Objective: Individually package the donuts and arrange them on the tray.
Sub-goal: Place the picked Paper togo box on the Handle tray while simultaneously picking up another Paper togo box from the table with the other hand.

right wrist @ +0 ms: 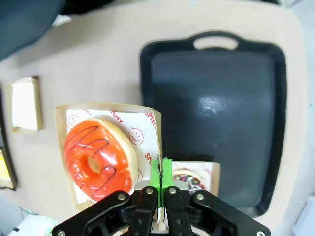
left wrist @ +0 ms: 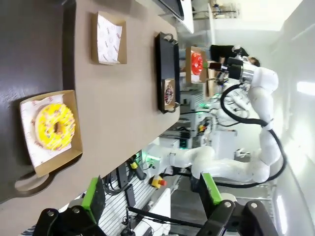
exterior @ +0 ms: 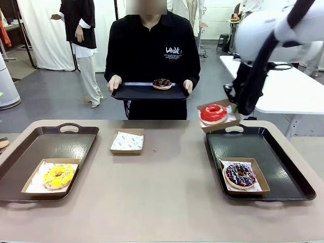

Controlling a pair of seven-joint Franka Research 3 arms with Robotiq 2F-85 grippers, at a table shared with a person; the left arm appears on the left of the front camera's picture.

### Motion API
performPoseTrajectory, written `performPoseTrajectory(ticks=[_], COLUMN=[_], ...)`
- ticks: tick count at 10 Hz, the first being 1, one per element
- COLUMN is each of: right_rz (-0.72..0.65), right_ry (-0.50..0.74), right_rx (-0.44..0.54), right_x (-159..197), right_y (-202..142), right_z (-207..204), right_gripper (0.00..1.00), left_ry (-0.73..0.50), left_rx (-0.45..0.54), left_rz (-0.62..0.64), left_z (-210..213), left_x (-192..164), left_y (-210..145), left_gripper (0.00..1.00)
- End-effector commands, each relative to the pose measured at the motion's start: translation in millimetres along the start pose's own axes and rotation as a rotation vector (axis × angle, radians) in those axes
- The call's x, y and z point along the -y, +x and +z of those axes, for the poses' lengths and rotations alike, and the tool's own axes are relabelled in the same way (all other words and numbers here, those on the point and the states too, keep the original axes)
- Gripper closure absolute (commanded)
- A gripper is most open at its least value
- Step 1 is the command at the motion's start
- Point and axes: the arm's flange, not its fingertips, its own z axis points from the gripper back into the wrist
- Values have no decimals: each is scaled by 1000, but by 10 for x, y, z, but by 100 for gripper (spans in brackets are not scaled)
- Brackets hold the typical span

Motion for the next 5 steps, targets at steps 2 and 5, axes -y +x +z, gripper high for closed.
performPoseTrajectory(ticks=[2,5], right_rz=[89,125], right_ry=[32,52], right_rx=[-15,-14], right_x=[440,694], right_y=[-6,52], right_z=[-253,-579], right_gripper=[99,99], left_ry=[185,377], left_rx=[-1,-12], left_rz=[-6,-12], left_z=[-501,-1108], left_x=[619,1108], left_y=[422,811], left_gripper=[0,0])
